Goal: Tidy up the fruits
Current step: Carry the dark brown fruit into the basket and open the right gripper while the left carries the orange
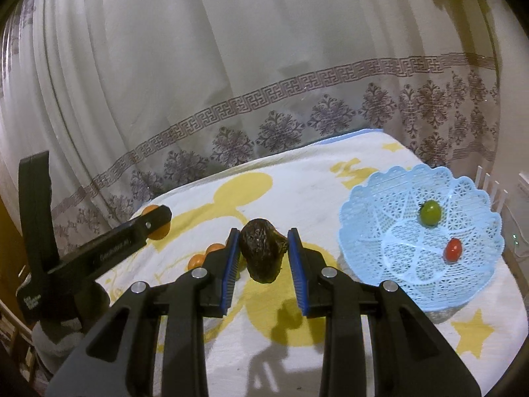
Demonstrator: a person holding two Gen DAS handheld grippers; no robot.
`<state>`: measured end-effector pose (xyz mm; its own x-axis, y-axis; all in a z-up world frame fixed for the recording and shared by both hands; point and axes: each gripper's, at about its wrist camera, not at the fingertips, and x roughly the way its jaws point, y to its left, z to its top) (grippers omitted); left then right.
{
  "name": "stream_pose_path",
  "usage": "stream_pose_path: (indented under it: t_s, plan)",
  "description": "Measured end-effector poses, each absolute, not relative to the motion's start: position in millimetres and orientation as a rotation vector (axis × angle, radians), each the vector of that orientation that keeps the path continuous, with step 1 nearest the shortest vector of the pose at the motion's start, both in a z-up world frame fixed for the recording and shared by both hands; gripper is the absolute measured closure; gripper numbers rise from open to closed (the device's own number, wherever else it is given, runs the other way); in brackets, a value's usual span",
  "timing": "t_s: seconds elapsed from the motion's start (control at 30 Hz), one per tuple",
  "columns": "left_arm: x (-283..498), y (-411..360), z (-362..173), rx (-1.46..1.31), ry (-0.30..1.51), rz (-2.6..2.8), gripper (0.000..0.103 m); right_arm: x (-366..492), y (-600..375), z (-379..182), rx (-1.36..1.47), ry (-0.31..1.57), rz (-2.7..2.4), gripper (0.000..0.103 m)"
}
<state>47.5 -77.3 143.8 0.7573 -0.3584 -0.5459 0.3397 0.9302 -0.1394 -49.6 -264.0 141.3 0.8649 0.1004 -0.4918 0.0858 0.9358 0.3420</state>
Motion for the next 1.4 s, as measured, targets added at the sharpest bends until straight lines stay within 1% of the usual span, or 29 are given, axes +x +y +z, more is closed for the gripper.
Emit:
stream_pose_path:
  t_s: [0.87,1.4]
  plan:
    - [11,-131,137,0.113,0.581,-0.475,0.063,-80,-327,145,0.445,0.479,-0.114,0.073]
    - [-4,-181,128,0.158,0.618,-0.557,0.063,-76,-382,110,0.486,0.550,-0.209,0.073]
